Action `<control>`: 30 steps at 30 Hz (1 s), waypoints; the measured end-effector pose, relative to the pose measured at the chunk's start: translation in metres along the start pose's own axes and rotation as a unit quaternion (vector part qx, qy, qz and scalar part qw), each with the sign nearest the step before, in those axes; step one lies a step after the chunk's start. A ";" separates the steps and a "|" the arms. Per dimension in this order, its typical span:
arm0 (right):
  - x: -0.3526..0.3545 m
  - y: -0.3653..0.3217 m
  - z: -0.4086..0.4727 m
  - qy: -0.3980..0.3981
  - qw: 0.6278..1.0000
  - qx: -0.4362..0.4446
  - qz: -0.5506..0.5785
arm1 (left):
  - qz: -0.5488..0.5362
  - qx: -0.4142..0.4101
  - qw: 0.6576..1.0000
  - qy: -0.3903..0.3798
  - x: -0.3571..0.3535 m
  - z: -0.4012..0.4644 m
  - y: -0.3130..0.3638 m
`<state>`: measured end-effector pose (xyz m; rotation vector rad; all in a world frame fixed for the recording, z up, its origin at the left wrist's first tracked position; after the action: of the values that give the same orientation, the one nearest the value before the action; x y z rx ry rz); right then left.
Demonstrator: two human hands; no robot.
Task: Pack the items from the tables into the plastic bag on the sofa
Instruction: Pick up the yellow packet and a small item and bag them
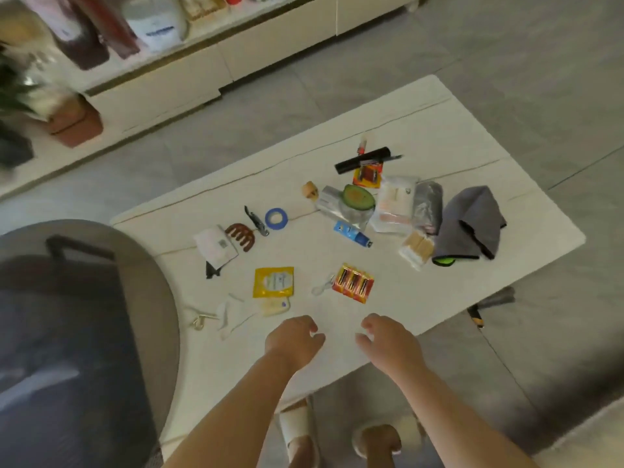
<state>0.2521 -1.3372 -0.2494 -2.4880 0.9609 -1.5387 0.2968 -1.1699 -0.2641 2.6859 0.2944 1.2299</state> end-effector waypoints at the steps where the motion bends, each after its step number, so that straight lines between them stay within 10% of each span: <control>1: -0.010 -0.017 0.002 -0.003 1.000 0.009 -0.006 | -0.005 0.013 1.000 0.001 0.005 0.003 -0.022; 13: -0.103 -0.155 0.044 -0.063 0.993 0.077 -0.058 | -0.073 0.116 0.991 0.010 0.030 0.041 -0.202; 30: -0.191 -0.172 0.163 -0.044 0.969 0.147 -0.193 | -0.006 0.143 0.987 0.077 -0.010 0.139 -0.253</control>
<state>0.4094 -1.1391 -0.4184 -2.5944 0.2171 -1.5090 0.3690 -0.9388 -0.4212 2.8200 0.5474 1.4977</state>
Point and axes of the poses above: each hand's wrist, its own z-axis towards the middle knuckle, its own x-axis out of the back of the hand, y = z × x, the point moved 6 cm from there along z, towards the middle knuckle, and after that the axes turned 12 degrees about y, right-handed, at the moved point
